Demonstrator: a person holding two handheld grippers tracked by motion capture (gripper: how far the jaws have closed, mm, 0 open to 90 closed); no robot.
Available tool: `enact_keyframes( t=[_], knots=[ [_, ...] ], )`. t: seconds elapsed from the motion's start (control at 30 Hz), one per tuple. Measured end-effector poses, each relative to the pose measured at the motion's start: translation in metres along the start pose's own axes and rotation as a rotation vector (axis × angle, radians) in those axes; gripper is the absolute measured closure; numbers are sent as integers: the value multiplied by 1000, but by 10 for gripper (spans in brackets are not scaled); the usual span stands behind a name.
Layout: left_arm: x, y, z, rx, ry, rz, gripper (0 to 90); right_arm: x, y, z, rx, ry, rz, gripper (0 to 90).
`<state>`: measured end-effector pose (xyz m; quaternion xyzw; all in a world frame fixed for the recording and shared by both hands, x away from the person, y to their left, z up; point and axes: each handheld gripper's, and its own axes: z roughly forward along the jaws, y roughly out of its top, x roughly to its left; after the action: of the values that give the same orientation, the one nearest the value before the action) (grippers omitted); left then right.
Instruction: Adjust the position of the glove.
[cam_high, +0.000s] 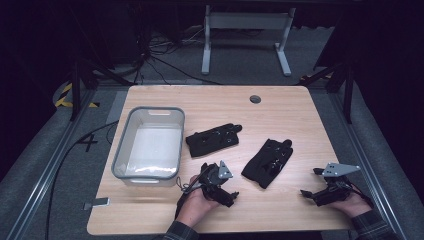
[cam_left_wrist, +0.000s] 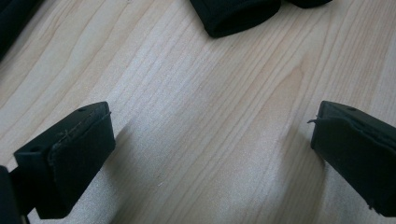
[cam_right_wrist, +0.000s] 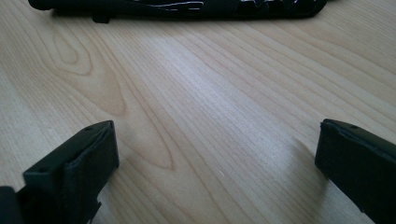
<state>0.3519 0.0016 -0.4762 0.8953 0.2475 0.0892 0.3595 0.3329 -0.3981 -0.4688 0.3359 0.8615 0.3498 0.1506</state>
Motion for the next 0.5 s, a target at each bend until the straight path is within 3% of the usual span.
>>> enact_keyframes(
  t=[0.27, 0.5],
  knots=[
    [0, 0, 0, 0, -2, -4, 0, 0, 2, 0, -3, 20, -20, 47],
    [0, 0, 0, 0, 0, -3, 0, 4, 10, -4, -3, 59, -39, 293]
  ],
)
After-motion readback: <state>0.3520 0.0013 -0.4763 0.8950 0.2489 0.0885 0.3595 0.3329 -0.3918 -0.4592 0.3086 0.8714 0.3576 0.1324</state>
